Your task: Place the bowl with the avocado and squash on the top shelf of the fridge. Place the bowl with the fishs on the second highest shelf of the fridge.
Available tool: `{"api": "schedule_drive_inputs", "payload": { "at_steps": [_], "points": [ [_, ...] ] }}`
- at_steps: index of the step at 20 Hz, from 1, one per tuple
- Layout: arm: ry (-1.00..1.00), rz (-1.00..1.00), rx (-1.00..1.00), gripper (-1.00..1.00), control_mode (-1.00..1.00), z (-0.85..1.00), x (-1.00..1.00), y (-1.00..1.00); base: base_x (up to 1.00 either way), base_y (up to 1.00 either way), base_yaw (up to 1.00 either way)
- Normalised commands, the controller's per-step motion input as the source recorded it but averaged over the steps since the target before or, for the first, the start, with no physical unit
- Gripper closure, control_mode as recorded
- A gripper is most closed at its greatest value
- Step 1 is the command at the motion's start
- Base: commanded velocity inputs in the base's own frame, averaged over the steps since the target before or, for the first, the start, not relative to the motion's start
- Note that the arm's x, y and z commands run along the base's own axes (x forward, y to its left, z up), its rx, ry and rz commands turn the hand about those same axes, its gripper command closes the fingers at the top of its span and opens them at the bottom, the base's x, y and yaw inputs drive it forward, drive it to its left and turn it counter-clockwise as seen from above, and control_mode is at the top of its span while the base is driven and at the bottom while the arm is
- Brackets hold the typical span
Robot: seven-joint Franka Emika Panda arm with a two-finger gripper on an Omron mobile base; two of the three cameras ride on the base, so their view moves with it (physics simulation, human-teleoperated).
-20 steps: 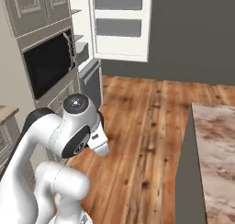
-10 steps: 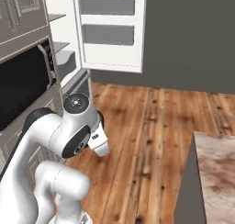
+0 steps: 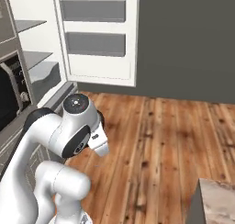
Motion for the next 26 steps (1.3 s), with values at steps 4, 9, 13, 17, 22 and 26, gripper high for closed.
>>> {"api": "schedule_drive_inputs", "payload": {
  "at_steps": [4, 9, 13, 17, 22, 26],
  "points": [
    [0.0, 0.0, 0.0, 1.0, 1.0, 0.0, 0.0, 0.0, 1.0, 0.01, -0.04],
    [0.0, 0.0, 0.0, 1.0, 1.0, 0.0, 0.0, 0.0, 1.0, -0.02, 0.12],
    [0.0, 0.0, 0.0, 1.0, 1.0, 0.0, 0.0, 0.0, 0.96, -0.14, 0.69],
    [0.0, 0.0, 0.0, 1.0, 1.0, 0.0, 0.0, 0.0, 0.65, -0.21, 0.86],
    [0.0, 0.0, 0.0, 1.0, 1.0, 0.0, 0.0, 0.0, 0.34, -0.24, 0.91],
    [0.0, 0.0, 0.0, 1.0, 1.0, 0.0, 0.0, 0.0, 0.09, -0.33, 0.91]
  ]
}}
